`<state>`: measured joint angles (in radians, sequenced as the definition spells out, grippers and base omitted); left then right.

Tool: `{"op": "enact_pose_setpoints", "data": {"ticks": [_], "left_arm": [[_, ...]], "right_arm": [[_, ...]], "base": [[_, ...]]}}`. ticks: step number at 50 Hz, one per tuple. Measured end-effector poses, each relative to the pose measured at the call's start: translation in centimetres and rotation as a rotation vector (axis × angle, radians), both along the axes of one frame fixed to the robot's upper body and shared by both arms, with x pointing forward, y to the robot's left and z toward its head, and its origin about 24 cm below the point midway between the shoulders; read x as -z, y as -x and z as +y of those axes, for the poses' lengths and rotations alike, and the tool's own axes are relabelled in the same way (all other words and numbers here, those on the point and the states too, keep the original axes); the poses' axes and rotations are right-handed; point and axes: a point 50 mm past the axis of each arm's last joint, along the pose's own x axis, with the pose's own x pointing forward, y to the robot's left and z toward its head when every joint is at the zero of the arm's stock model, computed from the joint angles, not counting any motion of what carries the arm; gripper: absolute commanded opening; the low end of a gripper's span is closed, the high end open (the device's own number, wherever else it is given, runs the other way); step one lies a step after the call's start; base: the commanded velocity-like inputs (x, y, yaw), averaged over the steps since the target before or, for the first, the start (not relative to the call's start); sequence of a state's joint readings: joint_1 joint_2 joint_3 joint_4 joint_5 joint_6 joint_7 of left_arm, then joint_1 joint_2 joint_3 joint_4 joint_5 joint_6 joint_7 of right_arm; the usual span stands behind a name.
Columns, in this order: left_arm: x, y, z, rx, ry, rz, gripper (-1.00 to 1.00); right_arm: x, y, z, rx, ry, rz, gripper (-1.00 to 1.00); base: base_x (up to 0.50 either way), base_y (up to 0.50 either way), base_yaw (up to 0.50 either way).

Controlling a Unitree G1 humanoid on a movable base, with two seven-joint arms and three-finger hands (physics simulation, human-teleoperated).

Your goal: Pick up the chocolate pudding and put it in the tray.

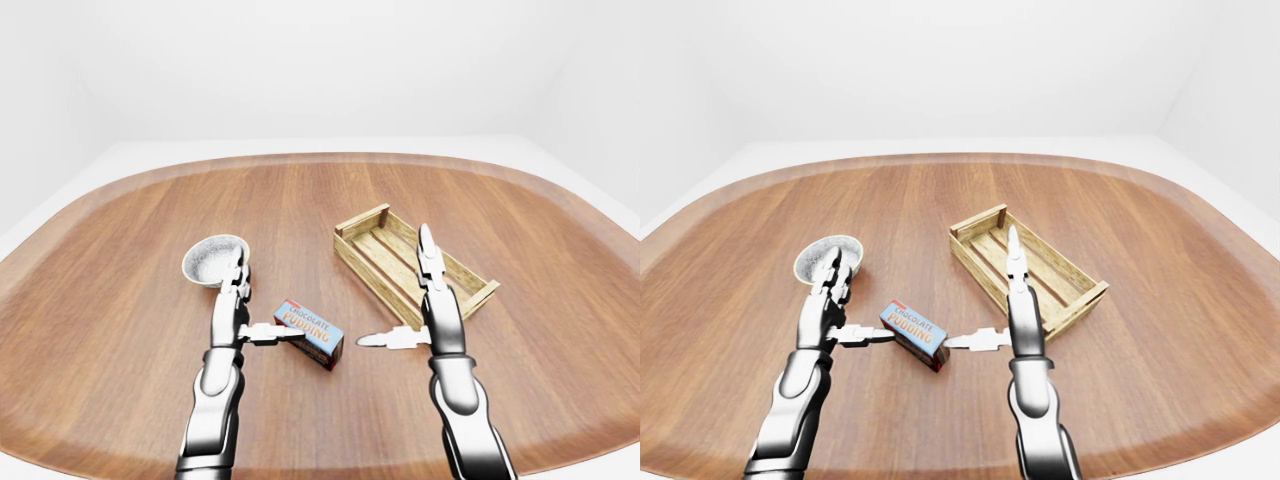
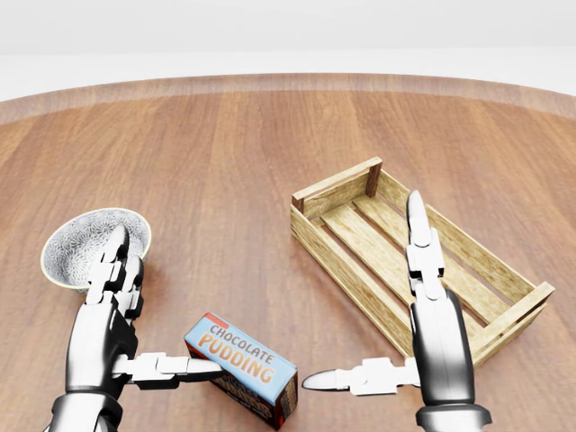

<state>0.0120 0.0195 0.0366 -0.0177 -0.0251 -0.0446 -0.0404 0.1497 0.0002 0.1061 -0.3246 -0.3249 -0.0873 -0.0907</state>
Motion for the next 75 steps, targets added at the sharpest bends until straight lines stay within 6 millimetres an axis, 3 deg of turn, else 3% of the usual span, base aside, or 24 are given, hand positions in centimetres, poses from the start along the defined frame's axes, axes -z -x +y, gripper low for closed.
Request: {"op": "enact_pose_setpoints", "data": {"ticks": [33,75], "left_arm": [[0.0,-0.1,0.0,-0.005,0.002,0.004,1.00],[0.1,0.0,0.0,-0.002,-0.002,0.007,1.00]], "right_arm": [[2.9,-0.1,1.8,-0.013,0.054,0.104,1.00],[6.1,1.2,4.0,-0.041,0.142,0.204,1.00]], "base": [[0.00,0.00,0.00],[0.00,0.00,0.00]]}}
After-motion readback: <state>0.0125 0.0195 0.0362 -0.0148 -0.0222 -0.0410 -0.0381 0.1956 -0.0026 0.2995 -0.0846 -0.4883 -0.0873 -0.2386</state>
